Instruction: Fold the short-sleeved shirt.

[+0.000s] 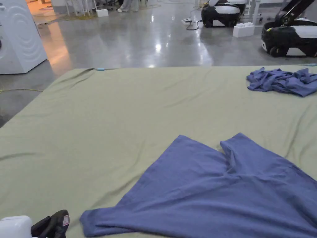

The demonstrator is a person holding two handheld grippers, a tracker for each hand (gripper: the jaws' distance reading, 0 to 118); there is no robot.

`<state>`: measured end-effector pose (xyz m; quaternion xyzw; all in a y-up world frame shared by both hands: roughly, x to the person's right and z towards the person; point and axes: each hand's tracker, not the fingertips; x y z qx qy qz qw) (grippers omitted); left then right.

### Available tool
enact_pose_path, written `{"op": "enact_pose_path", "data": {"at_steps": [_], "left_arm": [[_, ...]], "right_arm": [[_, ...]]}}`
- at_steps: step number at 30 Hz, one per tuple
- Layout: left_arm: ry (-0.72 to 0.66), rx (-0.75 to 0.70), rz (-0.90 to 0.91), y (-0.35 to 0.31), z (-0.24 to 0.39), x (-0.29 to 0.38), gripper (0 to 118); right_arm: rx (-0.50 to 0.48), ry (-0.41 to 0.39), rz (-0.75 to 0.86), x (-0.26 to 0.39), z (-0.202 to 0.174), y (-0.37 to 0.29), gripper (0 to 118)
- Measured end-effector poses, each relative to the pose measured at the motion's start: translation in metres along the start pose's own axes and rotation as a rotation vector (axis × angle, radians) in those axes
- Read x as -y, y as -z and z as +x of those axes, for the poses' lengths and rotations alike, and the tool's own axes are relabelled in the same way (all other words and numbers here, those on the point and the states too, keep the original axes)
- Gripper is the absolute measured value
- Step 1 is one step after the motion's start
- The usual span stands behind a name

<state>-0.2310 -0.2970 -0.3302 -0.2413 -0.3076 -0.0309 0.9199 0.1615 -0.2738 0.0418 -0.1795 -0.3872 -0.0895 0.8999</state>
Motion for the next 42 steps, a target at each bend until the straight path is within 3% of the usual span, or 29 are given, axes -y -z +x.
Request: {"op": "enact_pose_path", "data": {"at_steps": [2,5,9,10,11,12,13,16,17,18,19,20,21,27,32,33,34,35,36,39,42], "left_arm": [[-0.013,0.023,-0.044,0.016,-0.003,0.004,0],[-0.028,0.027,-0.119,0.048,-0.007,0.008,0],[-0.081,0.101,-0.209,0.103,-0.015,0.006,0],[-0.069,0.081,-0.243,0.117,-0.014,0.006,15],[-0.051,0.057,-0.263,0.128,-0.012,0.007,48],[-0.026,0.033,-0.309,0.14,-0.01,0.008,88],[-0.013,0.017,-0.352,0.153,-0.011,0.017,103],[0.012,-0.014,-0.401,0.167,-0.008,0.03,101],[0.027,-0.004,-0.367,0.163,-0.006,0.033,98],[0.056,-0.024,-0.322,0.157,0.0,0.032,86],[0.069,-0.023,-0.329,0.152,0.006,0.03,55],[0.09,-0.013,-0.298,0.146,0.01,0.029,8],[0.115,0.001,-0.269,0.138,0.008,0.035,1],[0.119,0.03,-0.223,0.113,0.015,0.039,2],[0.093,0.045,-0.184,0.101,0.012,0.028,1],[0.092,0.045,-0.179,0.1,0.009,0.025,2],[0.091,0.048,-0.178,0.099,0.01,0.023,2],[0.09,0.049,-0.182,0.098,0.011,0.022,2],[0.088,0.05,-0.181,0.097,0.013,0.021,2],[0.096,0.049,-0.189,0.096,0.015,0.018,2],[0.102,0.049,-0.205,0.094,0.015,0.016,2]], "right_arm": [[-0.095,0.016,-0.041,-0.006,-0.003,0.007,9],[-0.093,-0.009,-0.037,-0.01,-0.017,0.015,8],[-0.127,0.027,-0.056,0.001,-0.007,0.02,8],[-0.128,0.026,-0.066,0.003,-0.009,0.022,8],[-0.133,0.023,-0.073,0.003,-0.008,0.022,8],[-0.135,0.016,-0.073,0.003,-0.006,0.021,8],[-0.128,0.006,-0.071,0.003,-0.004,0.019,8],[-0.123,-0.007,-0.071,0.003,-0.001,0.015,8],[-0.12,-0.007,-0.073,0.004,0.002,0.014,8],[-0.122,-0.009,-0.083,0.004,0.002,0.016,8],[-0.121,-0.01,-0.089,0.005,0.004,0.015,8],[-0.117,-0.012,-0.091,0.006,0.006,0.015,8],[-0.116,-0.018,-0.096,0.007,0.009,0.016,8],[-0.125,-0.054,-0.112,-0.008,0.012,0.042,8],[-0.226,-0.011,-0.224,-0.053,0.024,0.131,13],[-0.235,-0.008,-0.255,-0.062,0.026,0.158,29],[-0.233,-0.026,-0.285,-0.074,0.021,0.185,78],[-0.236,-0.057,-0.322,-0.079,0.02,0.216,113],[-0.224,-0.079,-0.341,-0.081,0.018,0.247,118],[-0.167,-0.127,-0.409,-0.085,0.01,0.321,118],[-0.155,-0.19,-0.625,-0.056,0.008,0.38,109]]}}
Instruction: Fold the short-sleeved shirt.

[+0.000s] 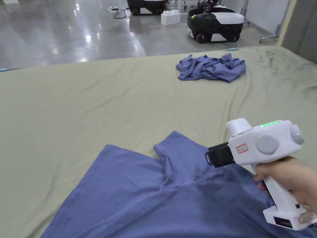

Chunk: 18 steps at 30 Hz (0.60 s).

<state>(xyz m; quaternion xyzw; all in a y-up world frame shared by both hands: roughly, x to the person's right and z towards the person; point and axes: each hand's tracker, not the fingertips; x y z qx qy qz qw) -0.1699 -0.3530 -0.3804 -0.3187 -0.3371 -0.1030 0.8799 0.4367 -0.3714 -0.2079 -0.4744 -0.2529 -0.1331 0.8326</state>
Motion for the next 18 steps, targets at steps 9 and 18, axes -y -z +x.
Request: {"op": "enact_pose_path", "data": {"at_steps": [9,18], "left_arm": [[0.023,0.025,0.013,-0.014,0.002,-0.006,2],[0.04,0.105,0.246,-0.072,-0.002,-0.101,2]], "right_arm": [[-0.012,-0.05,0.104,0.034,-0.016,-0.045,6],[0.079,-0.054,0.521,0.019,-0.03,-0.239,6]]}}
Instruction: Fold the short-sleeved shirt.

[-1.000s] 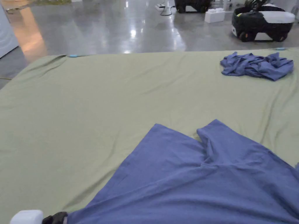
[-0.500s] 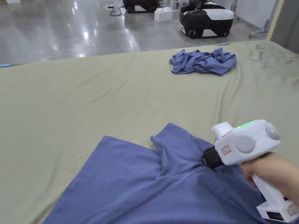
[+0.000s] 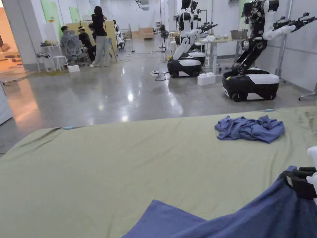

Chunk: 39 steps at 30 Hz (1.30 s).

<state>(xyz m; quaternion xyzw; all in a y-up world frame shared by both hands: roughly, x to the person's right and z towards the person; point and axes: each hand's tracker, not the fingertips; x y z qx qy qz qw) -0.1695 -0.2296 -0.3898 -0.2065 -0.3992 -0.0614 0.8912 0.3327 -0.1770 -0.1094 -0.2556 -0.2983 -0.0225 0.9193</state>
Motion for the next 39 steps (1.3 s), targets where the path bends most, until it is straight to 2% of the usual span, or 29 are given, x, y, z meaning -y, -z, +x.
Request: {"op": "enact_pose_path", "data": {"at_steps": [4,7,10,13,16,20,22,23,27,31,34,39], "left_arm": [[0.022,0.025,0.148,-0.011,0.001,-0.074,2],[0.011,0.037,0.192,-0.001,-0.001,-0.131,2],[-0.035,0.05,0.217,0.015,-0.005,-0.189,2],[-0.012,0.003,0.32,0.029,-0.003,-0.242,2],[0.091,-0.102,0.46,0.042,0.009,-0.285,2],[0.064,-0.123,0.477,0.081,0.002,-0.35,2],[0.056,-0.195,0.535,0.098,-0.003,-0.373,1],[0.042,-0.221,0.587,0.106,-0.006,-0.383,2],[0.075,-0.267,0.554,0.148,-0.013,-0.429,2],[0.142,-0.333,0.587,0.183,-0.013,-0.452,2],[0.209,-0.401,0.601,0.203,-0.011,-0.467,2],[0.115,-0.402,0.66,0.239,-0.016,-0.453,2]], "right_arm": [[0.063,-0.017,0.16,-0.059,0.007,-0.07,6],[0.132,-0.037,0.258,-0.103,0.017,-0.101,6],[0.163,0.018,0.312,-0.147,0.032,-0.112,6],[0.17,0.043,0.381,-0.188,0.039,-0.112,6],[0.18,0.03,0.415,-0.226,0.042,-0.093,6],[0.175,0.089,0.468,-0.282,0.05,-0.055,6],[0.174,0.109,0.507,-0.309,0.056,-0.032,6],[0.179,0.106,0.529,-0.322,0.055,-0.021,6],[0.194,0.072,0.57,-0.369,0.048,0.021,6],[0.198,0.087,0.616,-0.396,0.047,0.058,6],[0.161,0.122,0.689,-0.401,0.048,0.076,6],[0.151,0.101,0.697,-0.394,0.055,0.12,6]]}}
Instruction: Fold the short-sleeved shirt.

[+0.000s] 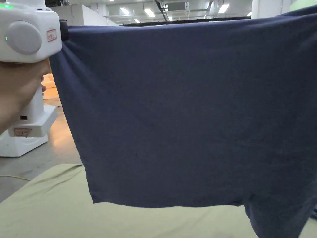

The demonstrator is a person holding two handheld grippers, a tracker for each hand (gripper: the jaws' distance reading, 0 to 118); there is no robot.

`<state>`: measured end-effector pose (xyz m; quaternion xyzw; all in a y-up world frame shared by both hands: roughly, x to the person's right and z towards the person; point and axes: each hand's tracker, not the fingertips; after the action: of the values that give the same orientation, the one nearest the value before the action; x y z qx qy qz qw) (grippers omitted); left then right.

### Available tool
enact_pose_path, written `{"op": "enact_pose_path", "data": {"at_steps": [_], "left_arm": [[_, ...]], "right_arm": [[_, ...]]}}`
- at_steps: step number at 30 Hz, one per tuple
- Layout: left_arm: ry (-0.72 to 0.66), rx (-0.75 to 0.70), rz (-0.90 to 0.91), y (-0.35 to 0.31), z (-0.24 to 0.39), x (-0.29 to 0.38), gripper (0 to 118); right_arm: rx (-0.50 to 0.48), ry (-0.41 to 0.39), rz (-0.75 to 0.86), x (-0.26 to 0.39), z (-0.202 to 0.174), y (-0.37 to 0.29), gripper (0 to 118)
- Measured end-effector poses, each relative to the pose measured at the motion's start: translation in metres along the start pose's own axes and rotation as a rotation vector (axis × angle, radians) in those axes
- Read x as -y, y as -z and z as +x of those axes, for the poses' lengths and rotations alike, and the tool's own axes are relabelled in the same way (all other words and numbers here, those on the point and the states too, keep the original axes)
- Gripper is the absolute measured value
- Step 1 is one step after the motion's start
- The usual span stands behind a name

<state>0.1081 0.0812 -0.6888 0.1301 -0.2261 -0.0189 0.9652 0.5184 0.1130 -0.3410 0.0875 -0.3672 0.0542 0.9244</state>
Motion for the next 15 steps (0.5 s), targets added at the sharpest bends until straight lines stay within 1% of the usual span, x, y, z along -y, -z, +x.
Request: {"op": "enact_pose_path", "data": {"at_steps": [2,3,5,6,7,9,10,12,13,15], "left_arm": [[-0.033,0.008,-0.057,0.007,0.005,0.027,2],[-0.02,0.013,-0.071,0.006,0.01,0.044,2],[0.074,-0.043,-0.081,0.002,0.023,0.077,2],[0.098,-0.04,-0.089,-0.003,0.028,0.095,2],[0.072,-0.027,-0.093,-0.009,0.029,0.109,2],[0.057,0.01,-0.157,-0.026,0.034,0.139,2],[0.022,0.025,-0.175,-0.035,0.034,0.152,2],[0.006,0.041,-0.211,-0.059,0.038,0.18,2],[0.019,0.044,-0.221,-0.073,0.041,0.193,2],[0.083,0.072,-0.252,-0.108,0.045,0.222,2]], "right_arm": [[0.0,0.0,-0.01,0.023,0.0,0.003,6],[-0.012,-0.008,-0.023,0.035,-0.002,0.001,6],[-0.029,-0.05,-0.046,0.06,-0.004,-0.002,6],[-0.036,-0.056,-0.07,0.075,-0.005,-0.005,6],[-0.05,-0.057,-0.098,0.088,-0.006,-0.009,6],[-0.083,-0.033,-0.138,0.12,-0.004,-0.024,6],[-0.083,-0.023,-0.148,0.133,-0.002,-0.032,6],[-0.097,0.008,-0.207,0.165,0.001,-0.055,6],[-0.107,0.02,-0.225,0.178,0.002,-0.065,6],[-0.11,0.007,-0.273,0.206,0.0,-0.1,6]]}}
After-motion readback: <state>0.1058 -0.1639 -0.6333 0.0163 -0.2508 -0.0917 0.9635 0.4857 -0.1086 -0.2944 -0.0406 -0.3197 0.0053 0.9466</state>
